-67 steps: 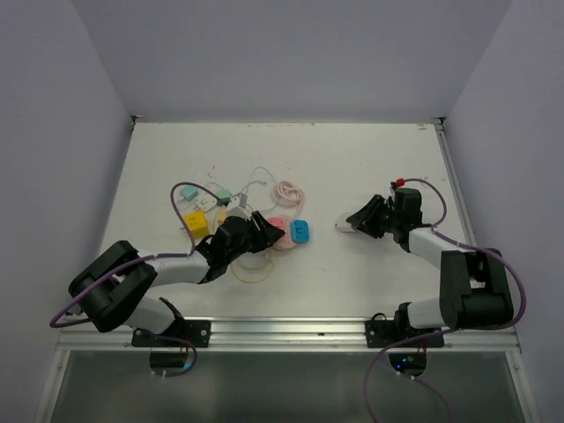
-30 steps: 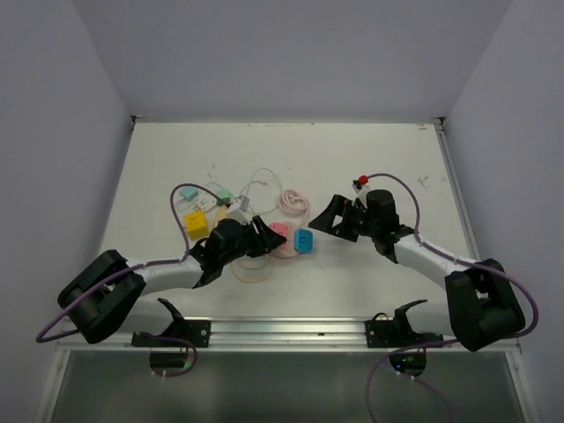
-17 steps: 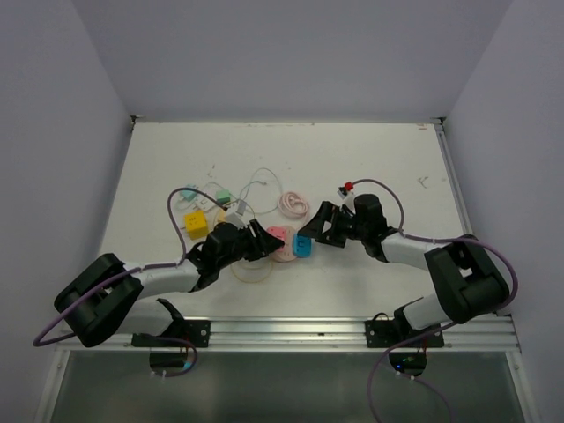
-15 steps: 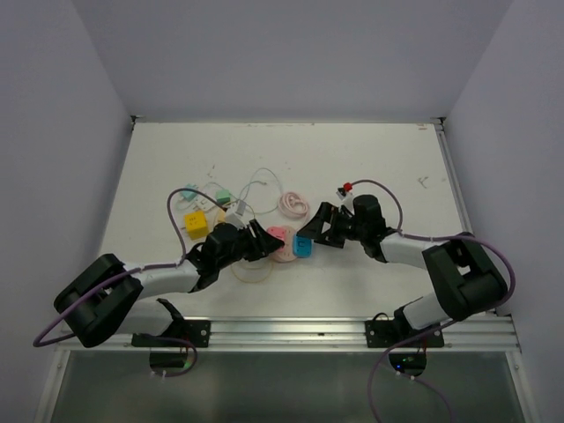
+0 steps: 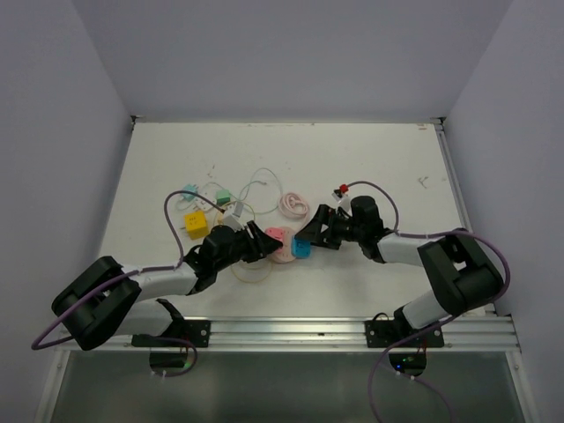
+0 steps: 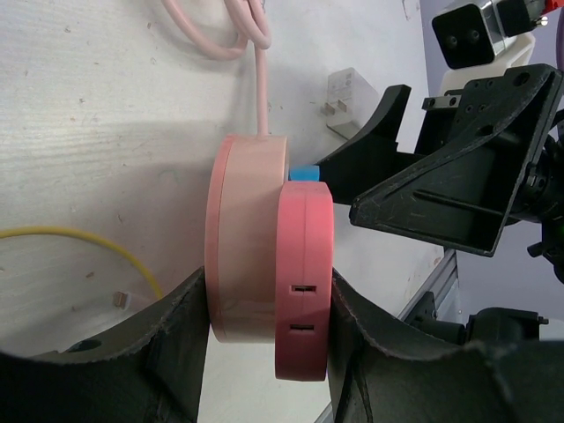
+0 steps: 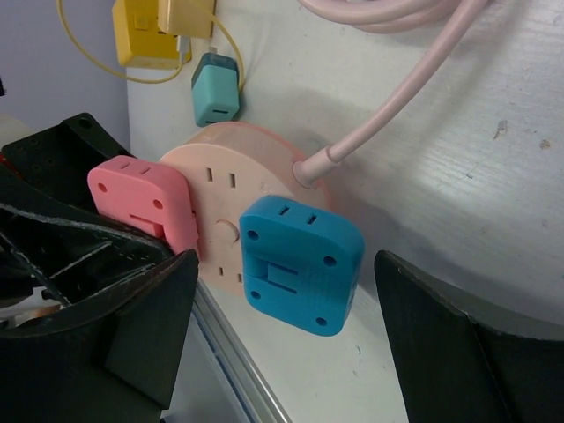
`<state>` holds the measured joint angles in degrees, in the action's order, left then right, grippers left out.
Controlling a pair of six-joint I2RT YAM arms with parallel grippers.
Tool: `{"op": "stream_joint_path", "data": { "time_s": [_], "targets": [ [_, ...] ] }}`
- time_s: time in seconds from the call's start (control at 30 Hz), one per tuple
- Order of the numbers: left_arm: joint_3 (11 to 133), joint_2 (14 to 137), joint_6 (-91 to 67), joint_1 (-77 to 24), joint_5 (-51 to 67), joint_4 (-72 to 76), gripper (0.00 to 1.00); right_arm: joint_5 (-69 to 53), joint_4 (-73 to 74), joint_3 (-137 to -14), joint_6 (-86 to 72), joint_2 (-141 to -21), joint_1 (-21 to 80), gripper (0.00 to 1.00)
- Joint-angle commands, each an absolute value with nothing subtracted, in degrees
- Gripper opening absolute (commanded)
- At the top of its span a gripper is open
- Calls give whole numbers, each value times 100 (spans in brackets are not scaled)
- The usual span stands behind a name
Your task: Pull the plug off the socket
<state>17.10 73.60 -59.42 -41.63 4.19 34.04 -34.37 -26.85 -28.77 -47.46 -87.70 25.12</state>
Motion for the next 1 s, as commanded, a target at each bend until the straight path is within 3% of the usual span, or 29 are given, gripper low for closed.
{"op": "stream_joint_path", "data": {
  "time_s": [0.0, 0.4, 0.77, 0.97],
  "targets": [
    [1784, 7339, -5950, -4131, 299, 3955, 0, -3674, -2839, -3023, -4772, -8464, 2575, 84],
    [1889, 7664, -5880, -4122, 176, 3622, 0, -3859, -2575, -3146, -4799, -8025, 2663, 66],
    [1978, 7857, -5906, -4131, 229, 3560, 0, -3692, -2154, -3524, -4606, -7972, 3023, 61],
    [1977, 7822, -5880, -4122, 176, 3481, 0, -3270, -1039, -3910, -4009, -7498, 3120, 56]
  ]
}}
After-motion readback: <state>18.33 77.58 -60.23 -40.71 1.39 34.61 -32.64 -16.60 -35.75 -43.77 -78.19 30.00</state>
